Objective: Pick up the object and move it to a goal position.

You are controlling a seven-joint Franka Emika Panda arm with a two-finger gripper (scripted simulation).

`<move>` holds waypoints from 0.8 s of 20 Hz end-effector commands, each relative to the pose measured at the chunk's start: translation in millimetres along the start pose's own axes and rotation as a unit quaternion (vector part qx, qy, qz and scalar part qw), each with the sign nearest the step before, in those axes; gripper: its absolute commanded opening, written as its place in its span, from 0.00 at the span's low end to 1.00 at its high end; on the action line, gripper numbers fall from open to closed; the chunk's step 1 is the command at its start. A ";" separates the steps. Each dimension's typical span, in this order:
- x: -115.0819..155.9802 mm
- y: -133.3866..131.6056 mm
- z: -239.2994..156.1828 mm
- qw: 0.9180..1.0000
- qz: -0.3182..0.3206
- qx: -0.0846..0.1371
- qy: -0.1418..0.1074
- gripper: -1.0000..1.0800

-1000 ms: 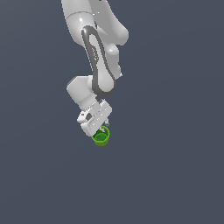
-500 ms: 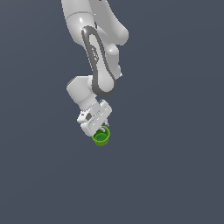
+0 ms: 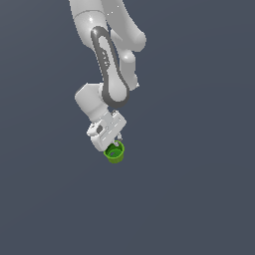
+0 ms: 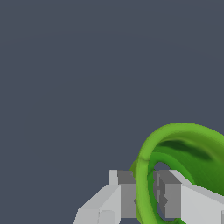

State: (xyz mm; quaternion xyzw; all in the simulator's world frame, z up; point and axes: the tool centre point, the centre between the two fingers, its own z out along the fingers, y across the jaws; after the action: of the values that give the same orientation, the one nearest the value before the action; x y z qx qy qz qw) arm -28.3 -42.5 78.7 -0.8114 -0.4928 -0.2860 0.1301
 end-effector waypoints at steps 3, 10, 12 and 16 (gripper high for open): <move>-12.1 -13.5 -16.3 1.000 0.000 -0.001 0.000 0.00; -39.4 -44.3 -52.8 1.000 0.000 -0.001 0.000 0.00; -45.8 -51.4 -61.5 1.000 0.000 -0.001 0.000 0.00; -55.4 -61.8 -74.6 1.000 0.000 -0.001 0.001 0.00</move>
State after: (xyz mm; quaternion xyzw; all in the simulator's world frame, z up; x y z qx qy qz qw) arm -120.8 -86.9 99.3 -0.8119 -0.4917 -0.2866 0.1302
